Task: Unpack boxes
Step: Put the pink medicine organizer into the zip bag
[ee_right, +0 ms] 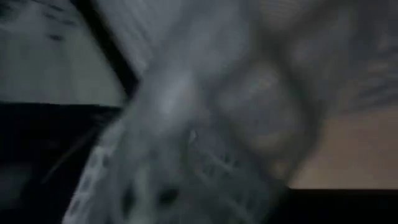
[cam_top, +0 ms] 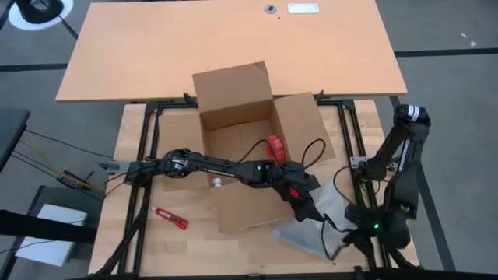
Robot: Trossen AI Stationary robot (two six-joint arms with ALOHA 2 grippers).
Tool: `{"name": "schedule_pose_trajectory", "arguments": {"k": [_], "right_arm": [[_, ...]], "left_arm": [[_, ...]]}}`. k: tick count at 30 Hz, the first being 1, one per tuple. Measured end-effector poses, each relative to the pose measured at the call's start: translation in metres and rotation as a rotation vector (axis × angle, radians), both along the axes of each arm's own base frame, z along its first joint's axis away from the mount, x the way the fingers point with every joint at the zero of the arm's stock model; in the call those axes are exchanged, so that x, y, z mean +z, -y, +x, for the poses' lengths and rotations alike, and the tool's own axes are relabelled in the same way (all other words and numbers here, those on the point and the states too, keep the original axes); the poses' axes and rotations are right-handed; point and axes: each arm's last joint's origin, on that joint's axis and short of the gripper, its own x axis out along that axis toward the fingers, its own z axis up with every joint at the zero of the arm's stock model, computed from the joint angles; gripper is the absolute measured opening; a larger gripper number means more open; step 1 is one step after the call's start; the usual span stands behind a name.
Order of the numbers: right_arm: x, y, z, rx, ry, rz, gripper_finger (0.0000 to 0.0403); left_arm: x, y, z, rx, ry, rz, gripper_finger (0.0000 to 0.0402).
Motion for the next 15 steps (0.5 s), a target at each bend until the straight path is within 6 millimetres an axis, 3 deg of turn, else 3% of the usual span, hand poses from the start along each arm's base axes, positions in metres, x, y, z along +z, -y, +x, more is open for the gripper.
{"name": "schedule_pose_trajectory", "arguments": {"k": [6, 10, 15], "right_arm": [[0.056, 0.032, -0.001, -0.074, 0.048, 0.281, 0.0002], [0.07, 0.051, -0.003, -0.103, 0.071, 0.37, 0.0001], [0.078, 0.063, -0.008, -0.117, 0.082, 0.433, 0.0001]], "left_arm": [[-0.008, 0.007, 0.002, 0.067, 0.014, 0.059, 0.0009], [-0.012, 0.004, 0.004, 0.101, 0.001, 0.068, 0.0023], [-0.013, 0.003, 0.004, 0.105, -0.011, 0.069, 0.0088]]}}
